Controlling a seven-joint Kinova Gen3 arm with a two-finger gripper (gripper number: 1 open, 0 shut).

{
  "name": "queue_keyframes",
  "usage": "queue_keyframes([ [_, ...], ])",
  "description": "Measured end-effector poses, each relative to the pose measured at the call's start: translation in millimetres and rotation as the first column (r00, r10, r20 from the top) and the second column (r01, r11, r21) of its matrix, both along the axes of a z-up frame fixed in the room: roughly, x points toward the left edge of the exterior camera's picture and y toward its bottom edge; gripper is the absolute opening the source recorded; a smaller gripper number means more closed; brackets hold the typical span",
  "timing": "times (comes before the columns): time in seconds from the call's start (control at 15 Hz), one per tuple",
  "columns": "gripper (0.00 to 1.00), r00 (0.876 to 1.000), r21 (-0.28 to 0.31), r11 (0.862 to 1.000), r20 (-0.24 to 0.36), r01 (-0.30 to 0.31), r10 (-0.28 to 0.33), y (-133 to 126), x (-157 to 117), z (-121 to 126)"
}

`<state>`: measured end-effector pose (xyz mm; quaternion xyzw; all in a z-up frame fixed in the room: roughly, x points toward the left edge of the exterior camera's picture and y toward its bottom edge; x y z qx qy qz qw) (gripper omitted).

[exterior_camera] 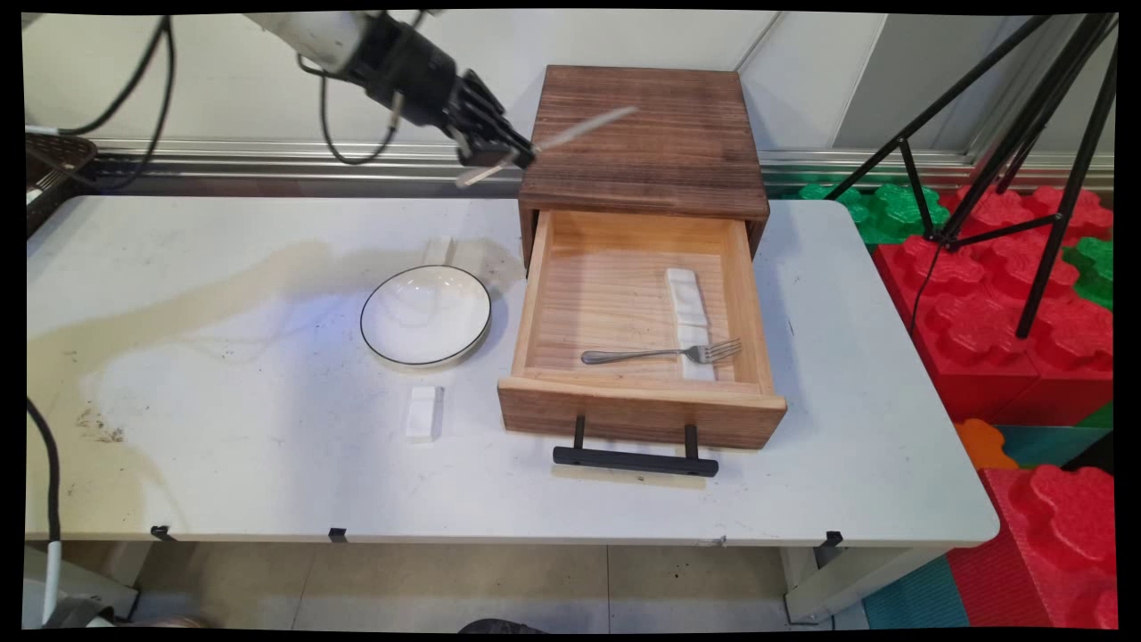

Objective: Place the picked object into the drawer

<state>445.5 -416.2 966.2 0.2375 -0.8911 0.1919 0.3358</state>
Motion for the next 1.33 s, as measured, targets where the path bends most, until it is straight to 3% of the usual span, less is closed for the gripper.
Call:
queue_keyframes([
  [0.73, 0.00, 0.996, 0.029, 0.997, 0.056, 0.066, -0.068, -26.9, -104.1, -45.7],
  [1.33, 0.00, 0.991, 0.073, 0.993, 0.094, 0.090, -0.097, -48.5, -149.3, -85.9],
])
